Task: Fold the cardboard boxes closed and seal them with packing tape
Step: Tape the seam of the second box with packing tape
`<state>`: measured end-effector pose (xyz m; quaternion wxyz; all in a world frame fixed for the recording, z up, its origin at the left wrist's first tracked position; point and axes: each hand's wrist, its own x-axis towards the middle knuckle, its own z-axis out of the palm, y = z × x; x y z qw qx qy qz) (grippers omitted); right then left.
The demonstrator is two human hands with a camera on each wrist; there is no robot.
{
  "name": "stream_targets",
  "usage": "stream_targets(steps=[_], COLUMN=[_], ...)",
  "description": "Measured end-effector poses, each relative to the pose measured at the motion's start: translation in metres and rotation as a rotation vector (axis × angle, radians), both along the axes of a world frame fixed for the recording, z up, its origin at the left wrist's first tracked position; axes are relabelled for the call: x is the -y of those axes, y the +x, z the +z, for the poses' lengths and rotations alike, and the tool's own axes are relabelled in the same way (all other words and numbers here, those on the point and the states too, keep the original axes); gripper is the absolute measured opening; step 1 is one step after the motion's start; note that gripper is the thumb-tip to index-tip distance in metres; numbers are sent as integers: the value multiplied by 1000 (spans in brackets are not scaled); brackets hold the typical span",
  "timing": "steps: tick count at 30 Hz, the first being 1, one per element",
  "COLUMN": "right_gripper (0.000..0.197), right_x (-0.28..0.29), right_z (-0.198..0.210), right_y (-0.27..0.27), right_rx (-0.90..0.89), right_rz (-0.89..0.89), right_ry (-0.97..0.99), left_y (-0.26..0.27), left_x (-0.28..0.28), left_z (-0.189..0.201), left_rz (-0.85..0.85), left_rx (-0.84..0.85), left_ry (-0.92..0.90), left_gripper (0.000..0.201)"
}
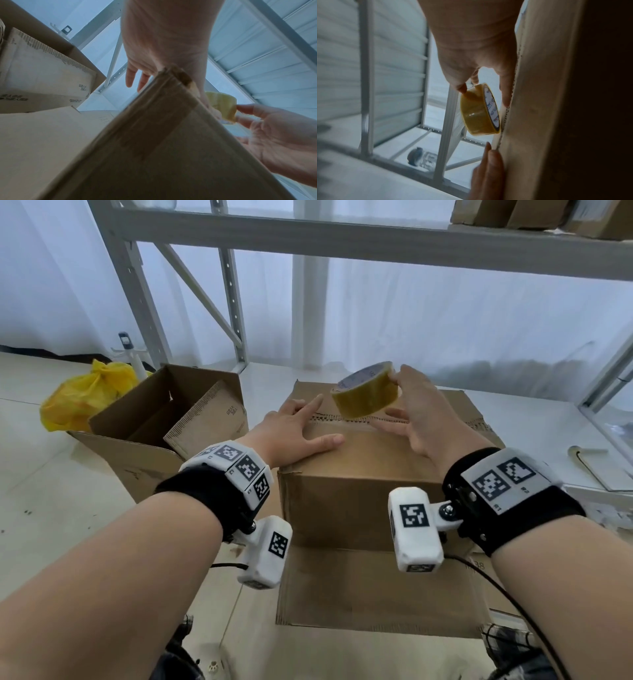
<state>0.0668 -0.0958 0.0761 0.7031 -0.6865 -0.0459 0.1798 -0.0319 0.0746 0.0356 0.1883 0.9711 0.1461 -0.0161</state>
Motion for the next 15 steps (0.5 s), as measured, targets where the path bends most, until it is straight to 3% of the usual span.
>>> stream_targets(steps=[3,6,8,10,15], right_gripper=[45,65,67,59,24], right_x=[7,12,13,12,3], right_z=[-13,-23,-27,-29,-26], right_y=[10,11,9,9,4], right_rx=[421,634,737,830,1009], right_rz=[22,215,332,380,211], right_ry=[-466,-613,-684,-778,-829], left_y=[2,4,5,6,8], left_x=[2,3,4,4,1], left_z=[2,1,1,1,-2], left_rz=[13,4,0,7,21], left_rx=[-13,21,49,82,104], left_ry=[46,-20,-99,-127,-139], left_gripper=[89,86,82,77,83])
